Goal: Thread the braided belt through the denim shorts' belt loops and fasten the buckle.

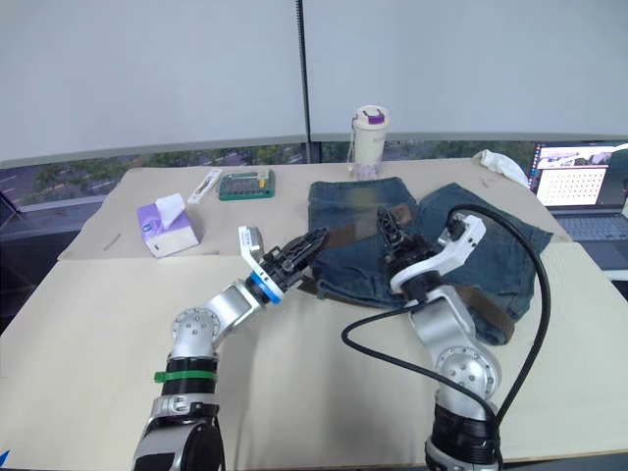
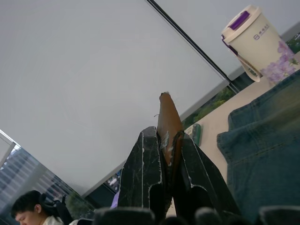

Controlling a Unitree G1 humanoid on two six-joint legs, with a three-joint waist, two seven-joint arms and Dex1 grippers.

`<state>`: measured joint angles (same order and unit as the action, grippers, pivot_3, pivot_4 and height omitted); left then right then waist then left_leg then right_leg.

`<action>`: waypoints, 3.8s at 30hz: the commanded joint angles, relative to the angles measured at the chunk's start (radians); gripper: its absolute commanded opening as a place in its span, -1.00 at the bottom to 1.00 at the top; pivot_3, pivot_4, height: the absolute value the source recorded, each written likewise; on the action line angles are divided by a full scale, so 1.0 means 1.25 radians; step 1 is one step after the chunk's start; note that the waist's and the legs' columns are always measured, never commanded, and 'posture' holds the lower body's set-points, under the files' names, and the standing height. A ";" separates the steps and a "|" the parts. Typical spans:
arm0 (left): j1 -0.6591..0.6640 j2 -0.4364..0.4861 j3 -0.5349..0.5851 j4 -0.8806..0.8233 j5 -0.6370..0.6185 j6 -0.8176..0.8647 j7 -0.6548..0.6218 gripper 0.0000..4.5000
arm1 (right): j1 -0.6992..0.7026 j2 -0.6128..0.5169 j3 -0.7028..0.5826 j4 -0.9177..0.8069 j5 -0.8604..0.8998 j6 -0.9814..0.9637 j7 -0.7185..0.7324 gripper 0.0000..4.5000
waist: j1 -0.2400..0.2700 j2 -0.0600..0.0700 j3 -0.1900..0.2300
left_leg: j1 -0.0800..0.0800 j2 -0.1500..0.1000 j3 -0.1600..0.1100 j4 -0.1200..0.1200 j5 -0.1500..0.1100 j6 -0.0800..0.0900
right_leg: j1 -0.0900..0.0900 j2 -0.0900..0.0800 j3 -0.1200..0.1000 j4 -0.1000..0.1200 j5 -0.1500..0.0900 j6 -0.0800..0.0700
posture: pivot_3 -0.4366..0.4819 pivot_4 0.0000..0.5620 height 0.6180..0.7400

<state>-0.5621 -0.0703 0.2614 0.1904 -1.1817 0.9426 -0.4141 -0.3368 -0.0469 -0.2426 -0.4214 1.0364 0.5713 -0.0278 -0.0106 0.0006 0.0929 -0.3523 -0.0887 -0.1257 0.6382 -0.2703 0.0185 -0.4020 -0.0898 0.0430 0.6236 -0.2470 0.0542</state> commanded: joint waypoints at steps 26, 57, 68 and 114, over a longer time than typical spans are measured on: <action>-0.035 -0.044 0.027 -0.020 -0.037 -0.020 0.036 -0.99 | 0.002 0.014 0.077 -0.034 0.001 0.004 0.013 -1.00 | 0.001 0.000 0.000 | 0.000 0.000 0.000 0.000 0.000 0.000 | 0.000 0.000 0.000 -0.005 0.000 0.000 | -0.05 -0.47 1.00; -0.089 0.039 -0.178 -0.014 0.347 0.039 0.101 -1.00 | 0.287 -0.467 0.144 -0.016 -0.606 -0.189 0.363 0.59 | 0.019 -0.010 0.007 | 0.005 0.000 0.001 -0.003 0.001 -0.003 | 0.008 0.000 -0.001 -0.010 0.000 0.000 | -0.05 -0.47 1.00; -0.100 0.023 -0.163 -0.060 0.421 0.109 0.246 -1.00 | 0.328 -0.453 0.110 -0.031 -0.664 -0.220 0.366 0.59 | 0.021 -0.011 0.007 | 0.005 0.000 0.001 -0.003 0.002 -0.003 | 0.009 -0.001 -0.001 -0.011 0.000 0.000 | -0.05 -0.47 1.00; -0.149 -0.155 -0.247 0.111 0.479 0.025 0.229 -1.00 | 0.339 -0.421 0.120 -0.049 -0.677 -0.126 0.402 0.59 | 0.029 -0.011 0.007 | 0.006 -0.001 0.001 -0.002 0.002 -0.004 | 0.011 -0.001 -0.001 -0.011 0.000 0.000 | -0.05 -0.47 1.00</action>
<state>-0.7067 -0.1203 -0.0237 0.3258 -0.5755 0.9752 -0.1145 0.0936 -0.5584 -0.0829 -0.4350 0.1803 0.3994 0.4630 0.0263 -0.0128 0.1017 -0.3445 -0.0898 -0.1240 0.6355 -0.2679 0.0136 -0.3887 -0.0914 0.0422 0.6103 -0.2472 0.0547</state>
